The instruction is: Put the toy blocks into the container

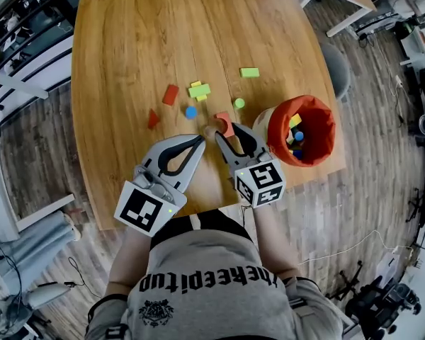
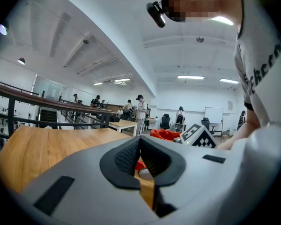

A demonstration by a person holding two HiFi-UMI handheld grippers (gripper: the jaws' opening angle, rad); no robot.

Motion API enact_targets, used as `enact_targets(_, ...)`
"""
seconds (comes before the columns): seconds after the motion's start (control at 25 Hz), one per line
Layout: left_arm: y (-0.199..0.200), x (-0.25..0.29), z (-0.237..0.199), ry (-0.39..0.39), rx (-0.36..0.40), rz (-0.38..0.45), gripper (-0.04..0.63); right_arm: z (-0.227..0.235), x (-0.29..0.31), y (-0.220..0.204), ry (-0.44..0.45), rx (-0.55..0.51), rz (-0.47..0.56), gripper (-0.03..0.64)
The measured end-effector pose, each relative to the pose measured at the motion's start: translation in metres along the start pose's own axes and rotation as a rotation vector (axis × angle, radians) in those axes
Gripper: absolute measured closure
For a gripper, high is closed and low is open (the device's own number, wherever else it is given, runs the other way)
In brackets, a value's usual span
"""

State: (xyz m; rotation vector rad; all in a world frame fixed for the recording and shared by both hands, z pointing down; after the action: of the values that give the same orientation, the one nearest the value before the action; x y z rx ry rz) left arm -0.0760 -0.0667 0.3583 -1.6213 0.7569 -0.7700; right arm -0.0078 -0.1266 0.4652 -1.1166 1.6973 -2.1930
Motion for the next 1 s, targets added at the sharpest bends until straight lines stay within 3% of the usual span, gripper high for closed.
enact_targets(0.48,0.008,0.028,0.039,-0.13,0.026,0.01,0.581,0.009,-0.064,0.05,-0.055,0.023,0.174,0.451)
enact_targets(1.0,0.01,0.071,0.094,-0.326,0.058,0.012,0.581,0.048,-0.132,0.061,-0.228,0.056,0.276,0.451)
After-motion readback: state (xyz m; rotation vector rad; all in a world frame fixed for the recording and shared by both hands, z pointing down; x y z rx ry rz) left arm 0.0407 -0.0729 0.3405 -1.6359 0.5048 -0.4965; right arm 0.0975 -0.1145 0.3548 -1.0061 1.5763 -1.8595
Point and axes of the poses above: the fingertips, and each gripper's own axes: x forward along the fingers, z to its right, y out of its top, the point moved 2 cm from there along -x, backward along the fingers, and after that the axes turned 7 degrees about -y, right-handed, at the moved point
